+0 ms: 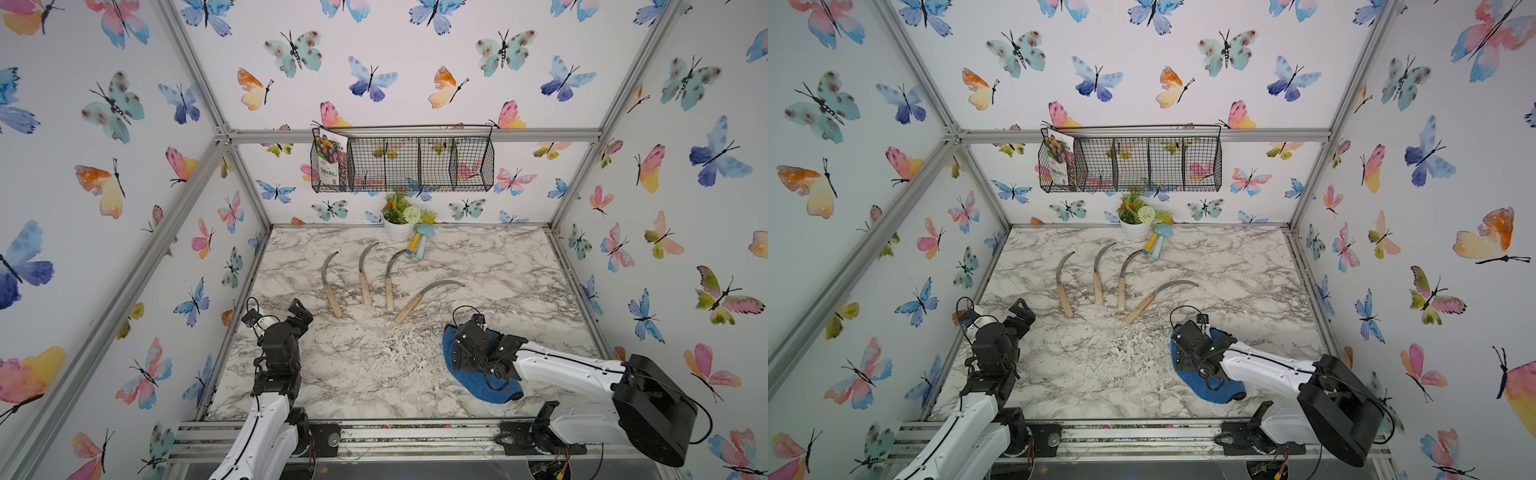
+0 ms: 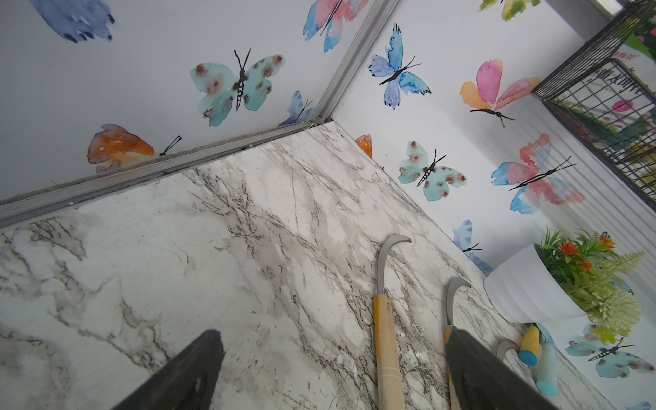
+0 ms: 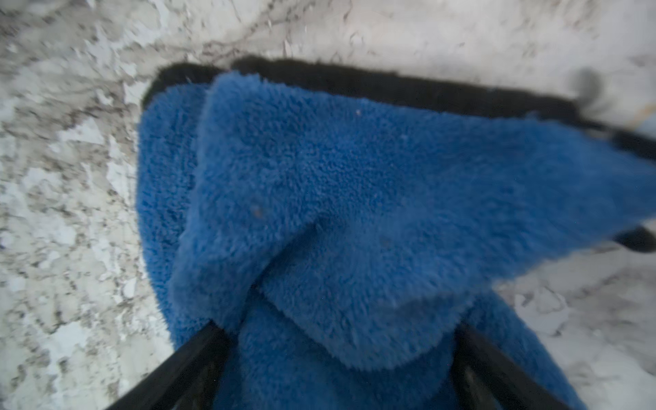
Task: Wipe small sickles with rags
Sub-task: Pick up the rag from the center of the board.
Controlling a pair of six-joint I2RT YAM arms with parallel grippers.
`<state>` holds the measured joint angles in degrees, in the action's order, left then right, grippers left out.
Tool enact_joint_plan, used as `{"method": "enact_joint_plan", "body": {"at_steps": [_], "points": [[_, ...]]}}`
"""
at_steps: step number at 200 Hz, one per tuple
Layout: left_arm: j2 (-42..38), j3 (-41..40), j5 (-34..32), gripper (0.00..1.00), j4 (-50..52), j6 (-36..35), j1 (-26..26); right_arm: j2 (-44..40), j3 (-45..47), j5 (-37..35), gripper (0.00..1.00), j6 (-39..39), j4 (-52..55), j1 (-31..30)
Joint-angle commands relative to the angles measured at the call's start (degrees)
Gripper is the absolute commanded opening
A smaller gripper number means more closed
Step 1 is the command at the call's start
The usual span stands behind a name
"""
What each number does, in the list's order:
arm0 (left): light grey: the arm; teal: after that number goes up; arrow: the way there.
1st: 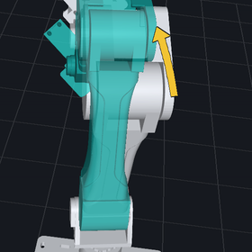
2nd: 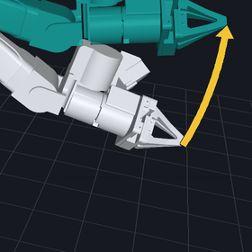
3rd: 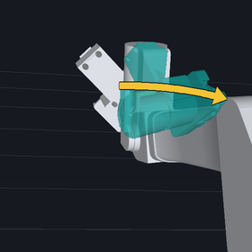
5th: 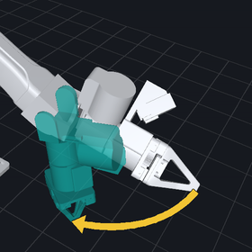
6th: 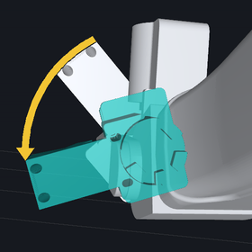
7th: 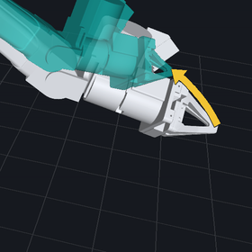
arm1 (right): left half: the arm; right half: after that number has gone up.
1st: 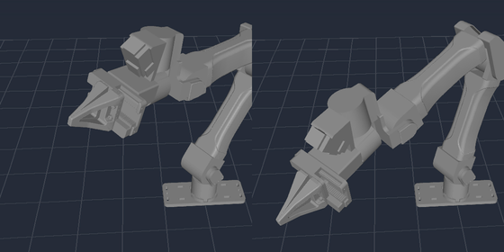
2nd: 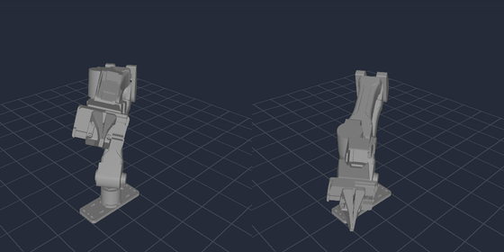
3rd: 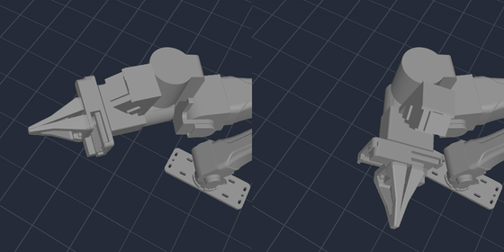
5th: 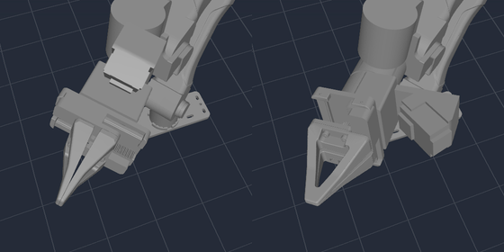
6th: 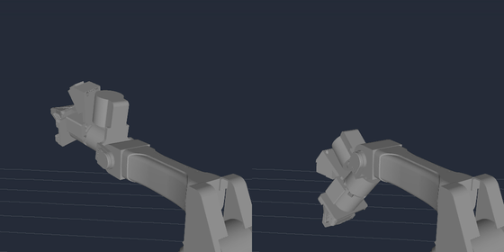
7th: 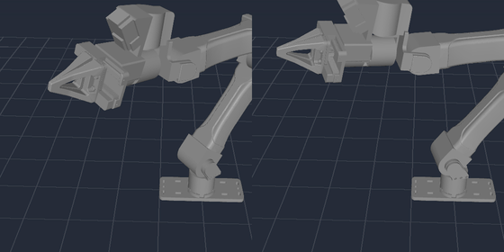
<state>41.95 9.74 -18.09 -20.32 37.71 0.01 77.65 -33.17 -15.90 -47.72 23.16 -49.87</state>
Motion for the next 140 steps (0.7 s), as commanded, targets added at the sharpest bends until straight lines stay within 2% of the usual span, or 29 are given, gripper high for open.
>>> {"method": "enact_joint_plan", "body": {"at_steps": [1, 81, 101, 111, 127, 140], "points": [[-0.6, -0.2, 0.8, 0.99, -0.6, -0.3, 0.3, 4.5, -0.1, 5.1, 0.98, 2.0, -4.4, -0.3], [-0.8, -0.2, 1.2, 0.99, -0.6, -0.5, 0.3, 14.1, 1.1, 11.0, 0.99, 3.4, -12.2, -0.3], [-0.8, -0.2, 1.3, 0.99, -0.7, -0.5, 0.3, 17.1, 1.2, 11.6, 0.79, 3.8, -13.1, -0.3], [-0.8, -0.3, 1.3, 0.99, -0.7, -0.5, 0.3, 17.9, 1.5, 11.8, 0.52, 3.9, -14.0, -0.3], [-0.8, -0.3, 1.3, 0.99, -0.7, -0.6, 0.3, 17.4, 2.7, 11.9, 0.21, 3.6, -15.4, -0.2], [-0.8, -0.3, 1.2, 0.99, -0.6, -0.5, 0.3, 15.4, 3.6, 10.7, 0.08, 3.0, -15.4, -0.1]]}}
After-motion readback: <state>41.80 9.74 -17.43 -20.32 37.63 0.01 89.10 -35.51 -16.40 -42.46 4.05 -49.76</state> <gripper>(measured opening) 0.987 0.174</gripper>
